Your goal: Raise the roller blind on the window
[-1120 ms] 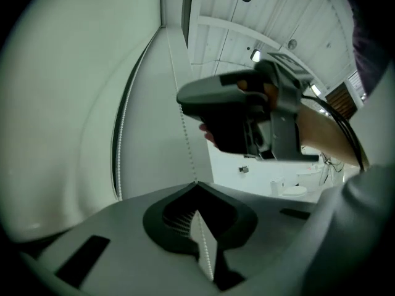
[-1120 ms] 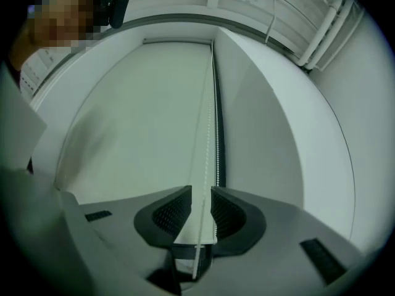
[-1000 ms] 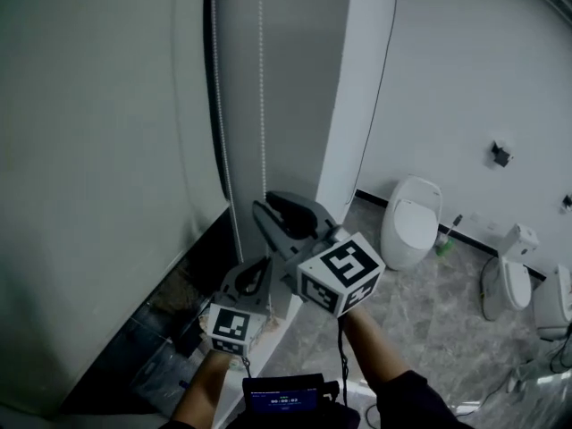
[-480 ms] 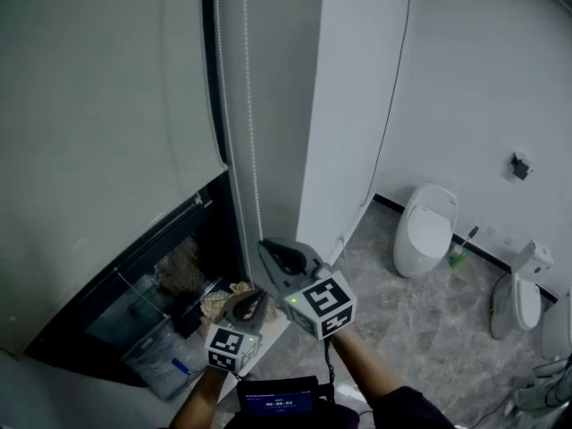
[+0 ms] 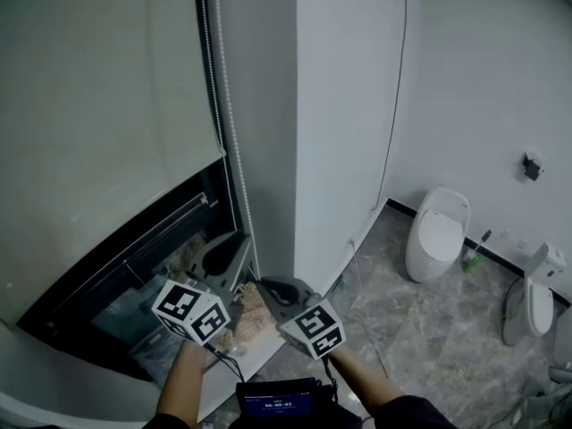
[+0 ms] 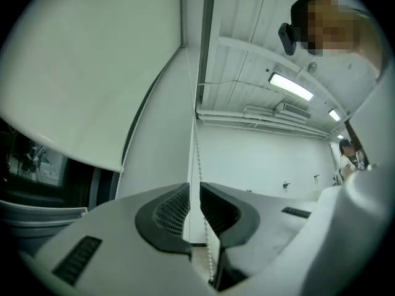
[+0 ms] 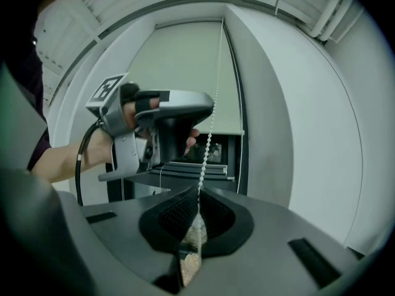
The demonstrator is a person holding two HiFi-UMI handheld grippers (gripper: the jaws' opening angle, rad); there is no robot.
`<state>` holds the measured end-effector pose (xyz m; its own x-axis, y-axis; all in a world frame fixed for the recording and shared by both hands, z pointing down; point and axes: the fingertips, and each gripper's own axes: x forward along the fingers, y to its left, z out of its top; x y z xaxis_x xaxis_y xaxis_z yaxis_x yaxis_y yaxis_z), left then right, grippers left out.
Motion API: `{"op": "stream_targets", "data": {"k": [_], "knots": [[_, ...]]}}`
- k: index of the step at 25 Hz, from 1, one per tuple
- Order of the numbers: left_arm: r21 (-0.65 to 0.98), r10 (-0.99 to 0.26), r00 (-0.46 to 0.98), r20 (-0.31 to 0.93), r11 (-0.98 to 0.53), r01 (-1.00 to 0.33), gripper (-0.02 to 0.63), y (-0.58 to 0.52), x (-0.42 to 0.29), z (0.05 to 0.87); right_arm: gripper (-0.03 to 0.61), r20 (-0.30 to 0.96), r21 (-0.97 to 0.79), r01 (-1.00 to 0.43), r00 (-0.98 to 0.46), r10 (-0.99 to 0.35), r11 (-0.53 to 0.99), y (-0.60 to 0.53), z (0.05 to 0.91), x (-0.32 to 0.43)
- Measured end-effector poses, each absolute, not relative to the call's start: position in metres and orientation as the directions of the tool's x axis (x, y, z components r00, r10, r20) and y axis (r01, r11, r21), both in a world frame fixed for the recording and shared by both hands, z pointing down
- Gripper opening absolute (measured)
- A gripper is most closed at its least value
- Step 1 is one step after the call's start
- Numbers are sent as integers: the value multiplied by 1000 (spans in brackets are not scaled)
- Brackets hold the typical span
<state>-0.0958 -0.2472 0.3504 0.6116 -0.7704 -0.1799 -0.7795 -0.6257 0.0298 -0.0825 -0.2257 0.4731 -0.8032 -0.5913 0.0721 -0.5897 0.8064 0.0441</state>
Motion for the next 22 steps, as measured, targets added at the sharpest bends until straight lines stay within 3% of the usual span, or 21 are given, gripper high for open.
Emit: {"op": "stream_targets", "data": {"k": [10,16,19,22], "knots": [[53,-754,650,-92,-656,-753,15,-224,-69,365,17,77,-12,-566,-822,-564,824,-193,478,-78],[89,-767,642,9,-639,-764,14,-213,-71,431,17,182,-85,-567,-817,-547,819,-180,543,-69],[74,-807,590,32,-586,-807,14,-211,-82,460,18,224,-219,-516,-853,-472,828,-172,576,-62],[53,-834,545,82,-542,-838,14,-215,-94,489,20,116,-374,-459,-885,-451,806,-181,558,-51]]}}
